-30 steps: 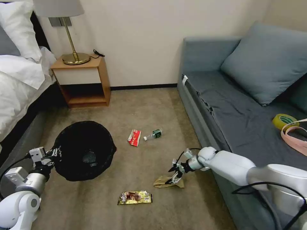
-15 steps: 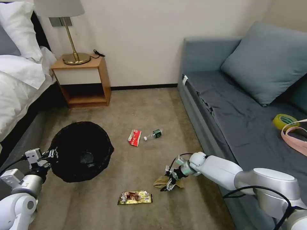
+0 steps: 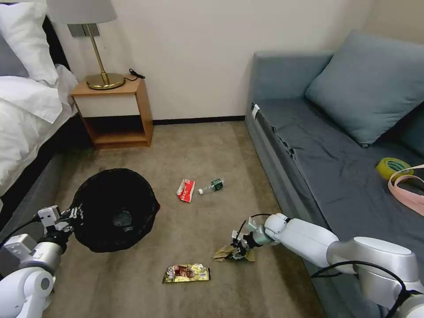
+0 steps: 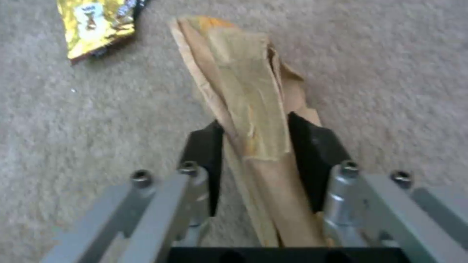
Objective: Pick up the trash bin, then pick up the garbage on the floor and place it into the trash bin.
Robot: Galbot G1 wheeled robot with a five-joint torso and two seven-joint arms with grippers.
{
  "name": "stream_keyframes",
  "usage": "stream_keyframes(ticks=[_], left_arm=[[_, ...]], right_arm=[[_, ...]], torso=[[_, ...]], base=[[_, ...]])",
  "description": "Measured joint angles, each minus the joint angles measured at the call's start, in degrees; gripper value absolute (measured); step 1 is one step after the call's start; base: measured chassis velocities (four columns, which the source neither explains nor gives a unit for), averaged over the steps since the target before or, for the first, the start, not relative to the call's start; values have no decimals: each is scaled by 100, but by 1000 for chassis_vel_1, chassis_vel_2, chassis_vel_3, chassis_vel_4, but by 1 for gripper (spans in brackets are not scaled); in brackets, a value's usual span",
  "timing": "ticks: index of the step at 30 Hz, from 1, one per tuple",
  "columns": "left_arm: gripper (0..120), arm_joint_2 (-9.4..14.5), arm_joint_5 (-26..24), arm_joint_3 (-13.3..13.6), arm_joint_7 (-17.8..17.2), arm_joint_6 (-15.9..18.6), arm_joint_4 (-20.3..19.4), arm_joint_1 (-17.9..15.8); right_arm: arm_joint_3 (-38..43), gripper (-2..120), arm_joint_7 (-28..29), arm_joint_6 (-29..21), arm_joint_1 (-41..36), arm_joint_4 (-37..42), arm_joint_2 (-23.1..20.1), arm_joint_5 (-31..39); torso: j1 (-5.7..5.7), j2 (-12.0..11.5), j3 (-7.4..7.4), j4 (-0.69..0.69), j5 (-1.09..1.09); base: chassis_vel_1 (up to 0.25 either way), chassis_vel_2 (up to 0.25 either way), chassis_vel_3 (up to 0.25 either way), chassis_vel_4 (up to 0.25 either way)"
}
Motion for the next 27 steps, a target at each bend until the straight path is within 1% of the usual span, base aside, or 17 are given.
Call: stream_keyframes(ticks=[1, 2, 5, 7, 8, 9, 11, 12, 14, 16, 17, 18, 22, 23, 24, 27], left_arm=[[5, -3, 0, 10, -2, 5, -4, -3], [5, -3, 0, 10, -2, 5, -4, -3], [5, -9, -16, 31, -9, 21, -4, -9], [5, -8, -31, 41, -12, 28, -4, -4], [5, -8, -31, 41, -12, 28, -4, -4], [5, 0, -35, 49, -12, 30, -1, -2], [5, 16, -50, 63, -25, 30, 20, -1], [5, 24, -86, 87, -65, 36, 36, -5], [5, 26, -112, 101, -86, 45, 44, -9], [5, 26, -141, 140, -111, 54, 65, -10], [5, 21, -142, 180, -116, 55, 85, -7], [5, 21, -142, 180, -116, 55, 85, -7], [5, 1, -145, 289, -118, 60, 93, 20], [5, 1, -145, 289, -118, 60, 93, 20], [5, -2, -147, 318, -118, 62, 93, 31], [5, -18, -157, 391, -122, 75, 88, 43]], right_arm=[[36, 25, 16, 27, -13, 5, -28, -30], [36, 25, 16, 27, -13, 5, -28, -30], [219, 12, 35, 89, -84, 51, -124, -132], [501, 2, 29, 154, -187, 121, -232, -303], [501, 2, 29, 154, -187, 121, -232, -303], [657, 0, 29, 203, -228, 174, -306, -369], [870, 0, 90, 258, -252, 278, -431, -424], [1059, 0, 205, 272, -257, 425, -547, -438], [1176, 0, 282, 272, -257, 550, -616, -437], [1432, 0, 461, 248, -244, 891, -780, -365], [1580, 0, 660, 192, -218, 1240, -920, -244], [1580, 0, 660, 192, -218, 1240, -920, -244], [2004, 0, 1314, 144, -40, 2342, -1210, 152], [2004, 0, 1314, 144, -40, 2342, -1210, 152], [2140, 0, 1560, 144, 60, 2766, -1278, 332], [2401, 0, 2123, 137, 249, 3606, -1347, 762]], torso=[[0, 0, 0, 0, 0], [0, 0, 0, 0, 0], [0, 0, 0, 0, 0], [0, 0, 0, 0, 0], [0, 0, 0, 0, 0], [0, 0, 0, 0, 2], [0, 0, 0, -1, 1], [0, 0, 0, -1, -1], [0, 0, 0, -2, 0], [0, 0, 0, -1, 1], [0, 0, 0, -2, 0], [0, 0, 0, -2, 0], [0, 0, 1, -1, 1], [0, 0, 1, -1, 1], [0, 0, 0, -1, 0], [0, 0, 0, 1, -1]], base=[[0, 0, 0, 0], [0, 0, 0, 0], [0, 0, 0, 0], [0, 0, 0, 0], [0, 0, 0, 0], [0, 0, 0, 0], [0, 0, 0, 0], [0, 0, 0, 0], [0, 0, 0, 0], [0, 0, 0, 0], [0, 0, 0, 0], [0, 0, 0, 0], [0, 0, 0, 0], [0, 0, 0, 0], [0, 0, 0, 0], [0, 0, 0, 0]])
